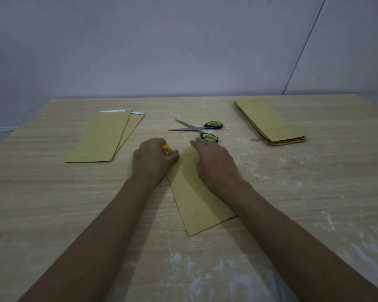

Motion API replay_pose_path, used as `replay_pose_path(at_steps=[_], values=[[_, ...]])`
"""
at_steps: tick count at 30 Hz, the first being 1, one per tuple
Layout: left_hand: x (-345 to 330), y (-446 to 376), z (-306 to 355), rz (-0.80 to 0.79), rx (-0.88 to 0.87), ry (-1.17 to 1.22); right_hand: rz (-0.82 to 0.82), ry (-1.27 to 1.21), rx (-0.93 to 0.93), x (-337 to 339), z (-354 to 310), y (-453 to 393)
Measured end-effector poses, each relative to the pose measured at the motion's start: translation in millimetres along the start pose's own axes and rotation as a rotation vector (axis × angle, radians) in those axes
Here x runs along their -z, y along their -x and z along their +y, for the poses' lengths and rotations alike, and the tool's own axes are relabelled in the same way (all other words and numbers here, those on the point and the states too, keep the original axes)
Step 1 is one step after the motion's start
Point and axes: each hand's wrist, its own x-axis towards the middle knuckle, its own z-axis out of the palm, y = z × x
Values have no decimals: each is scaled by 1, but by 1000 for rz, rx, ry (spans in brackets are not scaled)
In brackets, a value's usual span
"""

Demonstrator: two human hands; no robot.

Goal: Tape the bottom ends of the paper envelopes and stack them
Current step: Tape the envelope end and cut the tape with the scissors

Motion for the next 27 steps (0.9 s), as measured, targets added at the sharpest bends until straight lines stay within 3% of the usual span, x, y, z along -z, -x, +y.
replay_pose_path(at_steps=[3,10,27], values=[[0,0,-2,-3,-8,12,-42,-88,37,-6,-5,3],[8,-1,-9,30,110,279,-56,51,88,-10,-6,5],[12,3,-13,-32,35,64,-89,47,41,-8,-10,5]])
